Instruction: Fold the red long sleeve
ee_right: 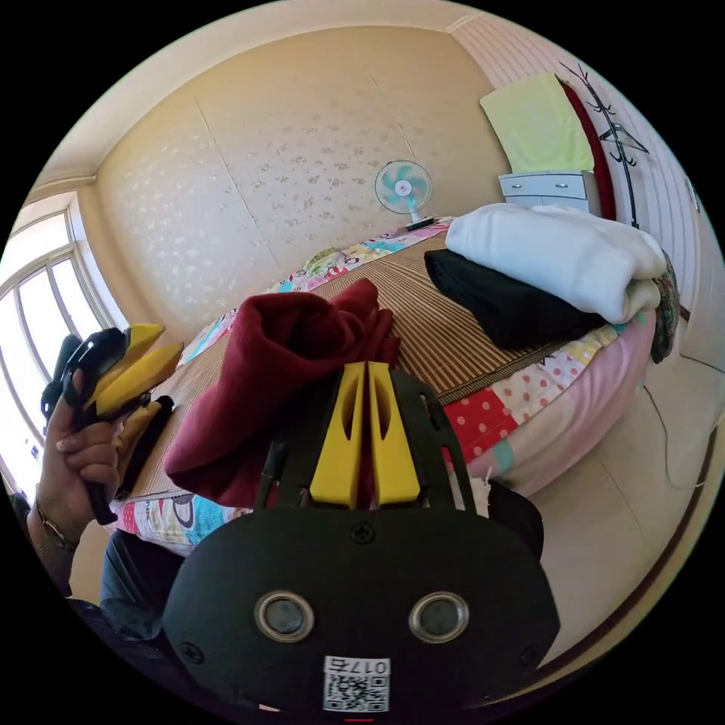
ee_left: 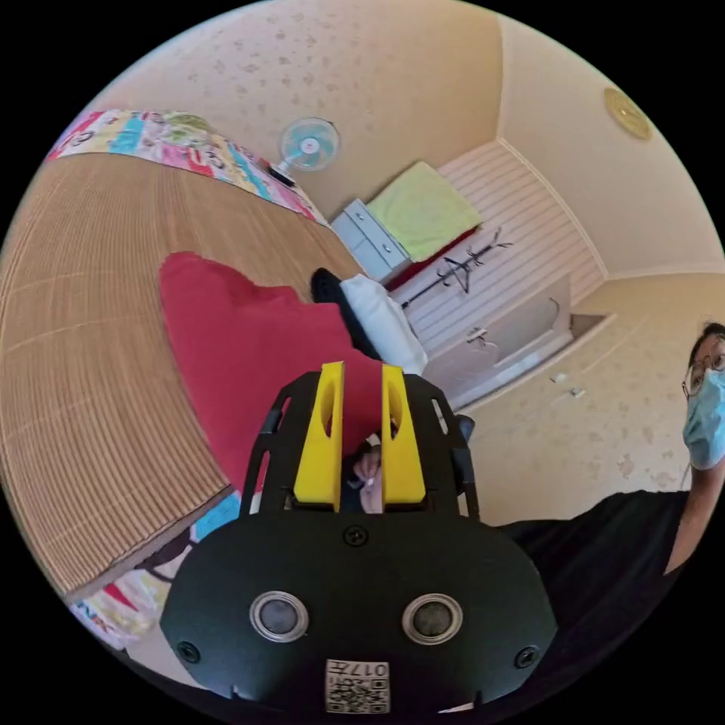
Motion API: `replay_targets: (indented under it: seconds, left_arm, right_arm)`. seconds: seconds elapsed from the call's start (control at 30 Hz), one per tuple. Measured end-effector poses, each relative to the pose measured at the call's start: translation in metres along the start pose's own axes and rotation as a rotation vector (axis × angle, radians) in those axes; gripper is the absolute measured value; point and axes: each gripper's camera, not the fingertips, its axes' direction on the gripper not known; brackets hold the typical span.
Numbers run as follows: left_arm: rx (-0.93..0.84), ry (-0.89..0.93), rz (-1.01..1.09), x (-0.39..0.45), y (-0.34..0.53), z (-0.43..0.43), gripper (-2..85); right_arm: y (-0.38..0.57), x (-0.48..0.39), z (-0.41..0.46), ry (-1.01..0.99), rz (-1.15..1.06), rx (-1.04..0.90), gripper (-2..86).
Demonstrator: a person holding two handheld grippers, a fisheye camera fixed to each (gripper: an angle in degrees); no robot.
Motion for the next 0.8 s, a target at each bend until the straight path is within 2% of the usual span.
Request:
replay_targets:
  seconds: [0.1, 0.23, 0.3, 0.4, 0.5, 0.57, 0.63, 0.8]
  left_arm:
    - [0.06, -0.104, -0.175, -0.051, 0.013, -0.038, 11.4]
    - [-0.1, -0.089, -0.319, -0.1, 0.026, -0.032, 14.7]
    - [-0.139, -0.051, -0.345, -0.11, 0.035, -0.023, 14.9]
    - [-0.068, 0.1, -0.391, -0.128, 0.048, -0.025, 12.3]
    - [-0.103, 0.266, -0.446, -0.15, 0.053, -0.02, 10.2]
    - [-0.177, 0.296, -0.418, -0.15, 0.051, -0.017, 9.4]
    - [-0.218, 0.284, -0.377, -0.14, 0.051, -0.016, 8.0]
    - [-0.303, 0.304, -0.303, -0.113, 0.066, -0.008, 1.6]
  right_arm:
    - [-0.015, 0.009, -0.002, -0.026, 0.023, -0.008, 0.9]
    - [-0.038, 0.021, -0.008, -0.057, 0.044, -0.027, 1.2]
    - [-0.049, 0.032, -0.018, -0.081, 0.091, -0.025, 1.5]
    - [-0.058, 0.058, -0.065, -0.102, 0.189, 0.055, 2.6]
    - [-0.055, 0.094, -0.111, -0.213, 0.308, 0.117, 5.5]
    - [-0.057, 0.119, -0.116, -0.331, 0.371, 0.036, 9.8]
    - [-0.055, 0.145, -0.102, -0.475, 0.448, -0.144, 17.8]
    - [-0.036, 0.165, -0.059, -0.724, 0.545, -0.284, 26.0]
